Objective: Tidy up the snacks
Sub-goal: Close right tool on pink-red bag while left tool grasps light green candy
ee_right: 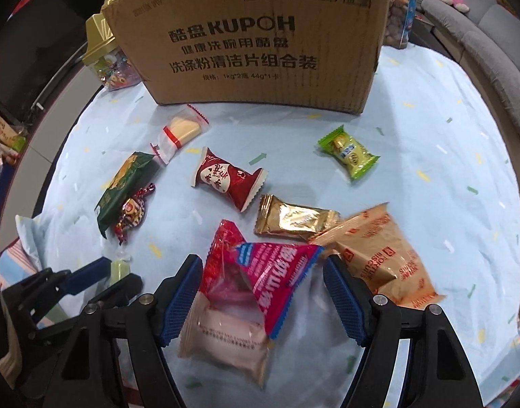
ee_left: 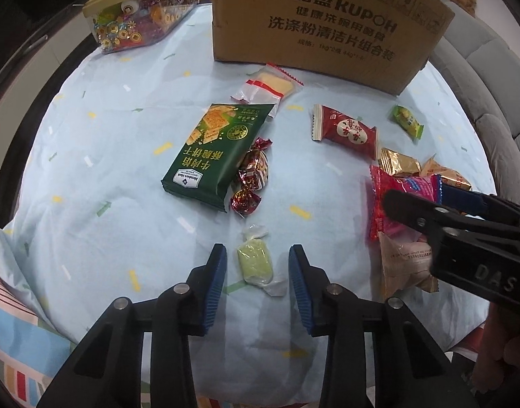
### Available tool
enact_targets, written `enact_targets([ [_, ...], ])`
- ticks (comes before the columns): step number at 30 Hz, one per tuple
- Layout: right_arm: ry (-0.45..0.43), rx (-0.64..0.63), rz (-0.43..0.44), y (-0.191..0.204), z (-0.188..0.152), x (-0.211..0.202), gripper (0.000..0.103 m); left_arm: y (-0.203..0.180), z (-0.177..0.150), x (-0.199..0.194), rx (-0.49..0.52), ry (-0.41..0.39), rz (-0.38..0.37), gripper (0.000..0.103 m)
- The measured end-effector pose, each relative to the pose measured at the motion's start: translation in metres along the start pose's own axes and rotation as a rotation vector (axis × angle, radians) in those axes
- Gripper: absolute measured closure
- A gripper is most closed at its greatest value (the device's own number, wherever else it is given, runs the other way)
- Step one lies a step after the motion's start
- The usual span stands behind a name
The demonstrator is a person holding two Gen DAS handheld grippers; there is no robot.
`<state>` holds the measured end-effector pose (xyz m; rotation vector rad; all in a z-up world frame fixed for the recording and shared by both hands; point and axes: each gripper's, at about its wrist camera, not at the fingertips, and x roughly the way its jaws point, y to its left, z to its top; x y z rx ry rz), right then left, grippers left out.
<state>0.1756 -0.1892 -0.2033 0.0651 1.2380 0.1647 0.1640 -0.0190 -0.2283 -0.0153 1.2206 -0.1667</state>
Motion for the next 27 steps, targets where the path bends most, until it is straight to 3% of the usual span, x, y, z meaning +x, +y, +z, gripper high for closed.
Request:
enact_targets([
  [9,0.034,0.0,0.005,0.005,0.0,0.01,0.055,0.004,0.003,-0.001,-0.015,-0.006,-0.013,0.082],
  [19,0.0,-0.008,0.002,0.005,0.001,-0.006,0.062,0.0,0.006,-0.014,-0.001,-0.022,-0.013,0.083],
  [27,-0.076,-0.017,-0.011,0.007,0.005,-0.046,0.062,-0.002,0.006,-0.048,0.01,-0.097,0.008,0.083],
])
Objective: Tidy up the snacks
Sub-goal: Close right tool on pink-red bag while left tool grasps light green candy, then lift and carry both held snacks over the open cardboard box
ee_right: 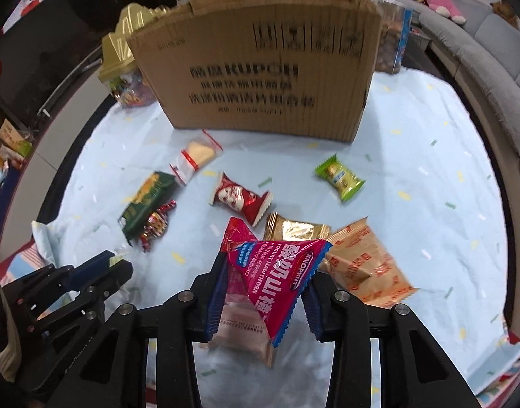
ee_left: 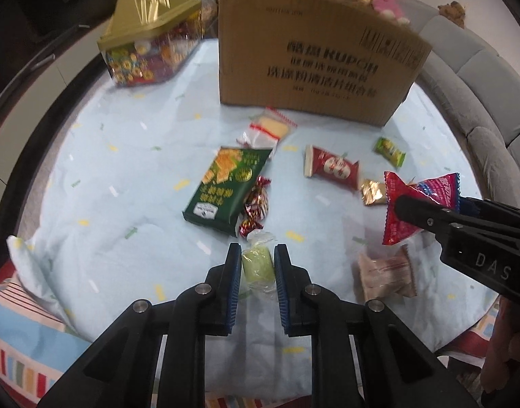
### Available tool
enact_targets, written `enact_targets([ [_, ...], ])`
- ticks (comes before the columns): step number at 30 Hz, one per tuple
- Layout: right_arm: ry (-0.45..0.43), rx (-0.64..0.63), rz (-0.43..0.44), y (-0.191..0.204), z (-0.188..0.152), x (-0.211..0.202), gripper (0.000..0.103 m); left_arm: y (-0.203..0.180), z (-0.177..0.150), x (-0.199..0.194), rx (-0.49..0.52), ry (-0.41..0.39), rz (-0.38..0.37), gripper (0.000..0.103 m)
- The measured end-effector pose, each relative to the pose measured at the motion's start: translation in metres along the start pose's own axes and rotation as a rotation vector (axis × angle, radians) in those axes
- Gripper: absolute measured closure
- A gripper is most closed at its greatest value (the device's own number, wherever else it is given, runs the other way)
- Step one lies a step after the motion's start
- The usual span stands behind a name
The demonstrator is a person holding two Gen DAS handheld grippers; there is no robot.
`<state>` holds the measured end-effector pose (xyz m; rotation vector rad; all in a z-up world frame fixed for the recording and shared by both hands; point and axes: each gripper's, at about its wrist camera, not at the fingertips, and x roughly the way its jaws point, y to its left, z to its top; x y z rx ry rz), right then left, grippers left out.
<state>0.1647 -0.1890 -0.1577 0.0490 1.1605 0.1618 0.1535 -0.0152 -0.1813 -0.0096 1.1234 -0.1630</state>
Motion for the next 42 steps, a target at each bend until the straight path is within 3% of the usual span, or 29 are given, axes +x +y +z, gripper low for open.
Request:
enact_targets([
  [18,-0.142,-0.018,-0.031,0.006,0.014,-0.073,0.062,-0.005,0.022,-0.069,0.034,-0.143,0.013,0.083],
  [42,-0.265,-0.03,-0.056,0.007,0.04,-0.118,0.062,-0.016,0.07,-0.107,0.059,-0.252,0.007,0.083],
])
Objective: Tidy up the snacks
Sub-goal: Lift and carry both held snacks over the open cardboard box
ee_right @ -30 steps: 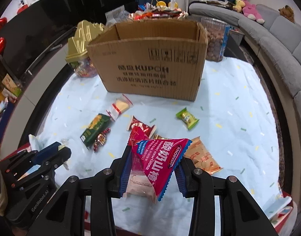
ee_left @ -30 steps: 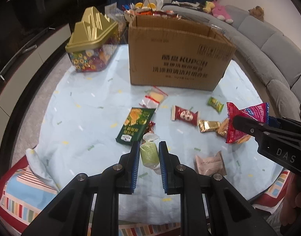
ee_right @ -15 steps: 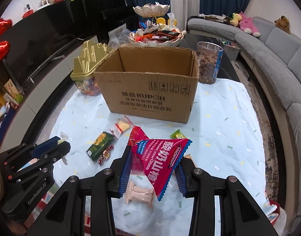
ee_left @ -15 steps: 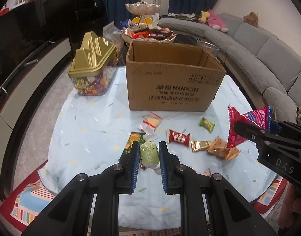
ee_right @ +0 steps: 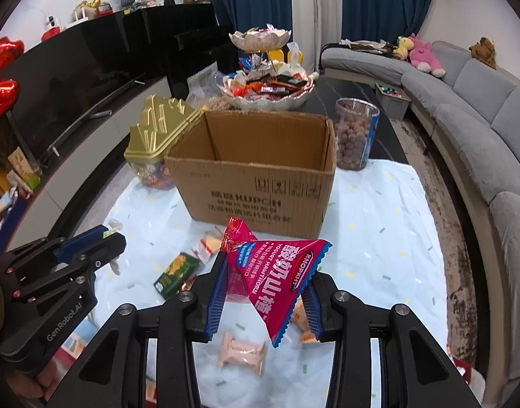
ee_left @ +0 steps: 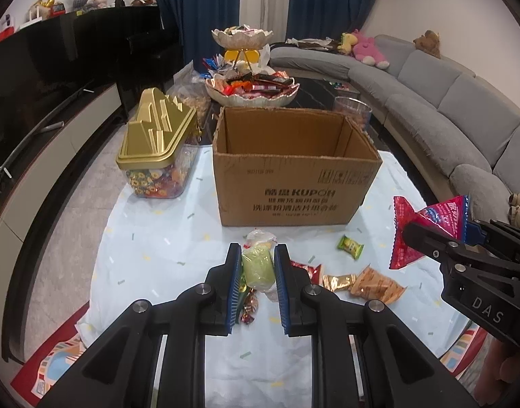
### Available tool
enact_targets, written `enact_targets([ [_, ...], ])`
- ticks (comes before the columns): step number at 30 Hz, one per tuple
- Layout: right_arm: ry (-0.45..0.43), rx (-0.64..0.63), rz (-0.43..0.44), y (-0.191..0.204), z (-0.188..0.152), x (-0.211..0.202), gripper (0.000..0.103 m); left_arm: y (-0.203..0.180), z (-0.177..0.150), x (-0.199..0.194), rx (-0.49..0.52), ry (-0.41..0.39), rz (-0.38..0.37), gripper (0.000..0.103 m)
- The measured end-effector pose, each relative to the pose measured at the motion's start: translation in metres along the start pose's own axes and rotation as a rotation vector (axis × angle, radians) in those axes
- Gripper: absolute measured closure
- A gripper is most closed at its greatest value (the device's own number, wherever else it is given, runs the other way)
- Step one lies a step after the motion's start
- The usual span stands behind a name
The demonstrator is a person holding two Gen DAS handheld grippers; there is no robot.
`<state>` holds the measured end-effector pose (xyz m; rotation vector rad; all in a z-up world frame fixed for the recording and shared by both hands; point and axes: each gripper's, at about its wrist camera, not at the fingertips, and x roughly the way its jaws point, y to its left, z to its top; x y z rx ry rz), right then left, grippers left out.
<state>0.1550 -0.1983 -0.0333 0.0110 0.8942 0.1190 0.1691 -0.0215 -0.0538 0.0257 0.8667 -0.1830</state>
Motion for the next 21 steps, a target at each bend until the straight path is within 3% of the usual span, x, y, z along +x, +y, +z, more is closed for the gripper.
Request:
enact_targets([
  [21,-0.109,-0.003,-0.051,-0.011,0.054,-0.002,0.062,-0.004,0.066,0.014,0.007,-0.06,-0.025,0.083],
])
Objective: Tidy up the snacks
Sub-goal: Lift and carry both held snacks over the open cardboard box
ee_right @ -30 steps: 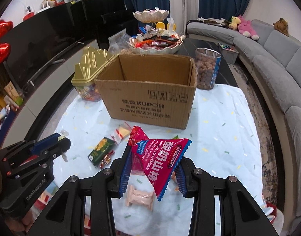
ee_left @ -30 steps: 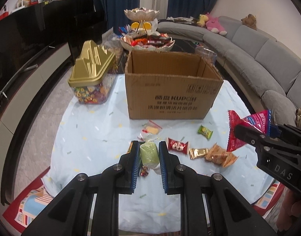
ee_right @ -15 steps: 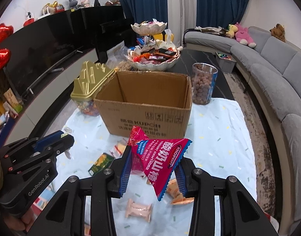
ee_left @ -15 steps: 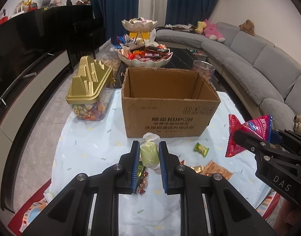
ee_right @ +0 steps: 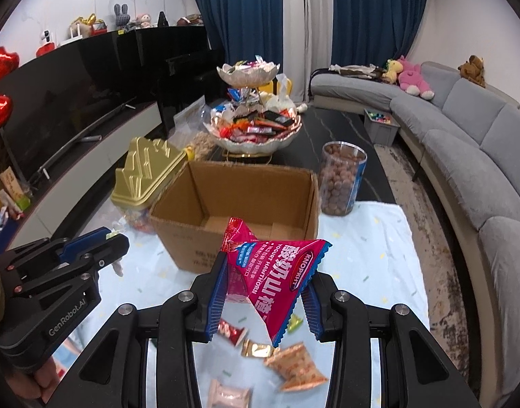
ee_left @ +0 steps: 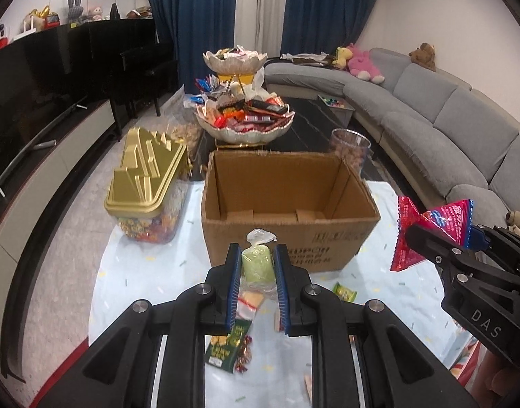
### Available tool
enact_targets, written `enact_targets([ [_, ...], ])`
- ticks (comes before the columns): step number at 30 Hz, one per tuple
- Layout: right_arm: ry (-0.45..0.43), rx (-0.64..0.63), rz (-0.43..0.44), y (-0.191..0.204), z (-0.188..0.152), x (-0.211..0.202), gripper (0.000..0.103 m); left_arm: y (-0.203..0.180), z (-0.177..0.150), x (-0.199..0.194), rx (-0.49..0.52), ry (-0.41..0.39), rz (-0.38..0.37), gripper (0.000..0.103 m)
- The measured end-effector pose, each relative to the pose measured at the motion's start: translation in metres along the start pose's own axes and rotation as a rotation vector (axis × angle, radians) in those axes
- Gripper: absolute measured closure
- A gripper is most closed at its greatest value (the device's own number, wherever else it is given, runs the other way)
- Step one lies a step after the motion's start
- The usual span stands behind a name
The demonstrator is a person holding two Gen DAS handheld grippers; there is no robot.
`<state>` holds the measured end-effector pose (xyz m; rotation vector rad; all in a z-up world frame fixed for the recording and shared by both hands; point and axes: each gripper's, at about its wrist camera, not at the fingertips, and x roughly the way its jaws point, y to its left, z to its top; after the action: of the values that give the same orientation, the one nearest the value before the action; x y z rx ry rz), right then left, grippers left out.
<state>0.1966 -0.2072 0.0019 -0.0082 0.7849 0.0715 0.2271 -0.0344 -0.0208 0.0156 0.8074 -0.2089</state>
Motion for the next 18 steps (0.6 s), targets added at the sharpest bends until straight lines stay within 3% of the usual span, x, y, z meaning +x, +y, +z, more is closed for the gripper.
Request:
enact_targets([
  [18,-0.023,0.014,-0.016,-0.004,0.047,0.034,0.062,0.008,0.053,0.034,-0.001,-0.023,0.022,0.082],
])
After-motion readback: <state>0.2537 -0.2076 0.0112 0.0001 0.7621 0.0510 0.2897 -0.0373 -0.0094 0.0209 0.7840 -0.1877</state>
